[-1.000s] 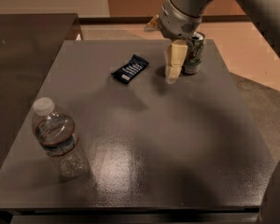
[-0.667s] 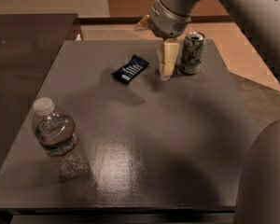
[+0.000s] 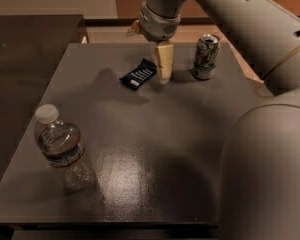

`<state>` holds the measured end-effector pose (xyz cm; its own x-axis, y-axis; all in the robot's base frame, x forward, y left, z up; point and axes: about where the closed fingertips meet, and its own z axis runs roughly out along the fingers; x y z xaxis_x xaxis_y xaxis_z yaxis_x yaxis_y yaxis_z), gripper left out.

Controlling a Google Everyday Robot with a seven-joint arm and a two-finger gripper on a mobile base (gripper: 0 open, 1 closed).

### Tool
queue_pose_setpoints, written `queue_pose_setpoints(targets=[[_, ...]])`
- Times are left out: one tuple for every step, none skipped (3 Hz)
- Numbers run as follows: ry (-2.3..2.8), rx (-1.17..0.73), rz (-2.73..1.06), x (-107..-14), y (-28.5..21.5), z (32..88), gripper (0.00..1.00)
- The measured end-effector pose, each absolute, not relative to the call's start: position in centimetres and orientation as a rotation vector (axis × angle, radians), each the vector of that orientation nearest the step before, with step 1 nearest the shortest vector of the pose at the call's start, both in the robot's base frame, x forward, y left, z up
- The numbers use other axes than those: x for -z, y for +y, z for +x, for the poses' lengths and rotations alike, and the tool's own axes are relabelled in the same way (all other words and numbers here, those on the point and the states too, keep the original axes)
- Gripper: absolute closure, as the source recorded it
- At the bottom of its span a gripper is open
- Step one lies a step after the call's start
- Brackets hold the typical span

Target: Move rxbar blueberry near water bottle

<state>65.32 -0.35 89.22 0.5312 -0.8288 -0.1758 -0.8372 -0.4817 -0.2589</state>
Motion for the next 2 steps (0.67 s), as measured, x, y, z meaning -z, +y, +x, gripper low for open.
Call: queue_pose_setpoints(targets=[[1.38, 0.027, -2.559, -87.4, 0.3, 66.7, 0.0], [1.358, 0.077, -2.643, -86.1, 0.3, 67.8, 0.0]])
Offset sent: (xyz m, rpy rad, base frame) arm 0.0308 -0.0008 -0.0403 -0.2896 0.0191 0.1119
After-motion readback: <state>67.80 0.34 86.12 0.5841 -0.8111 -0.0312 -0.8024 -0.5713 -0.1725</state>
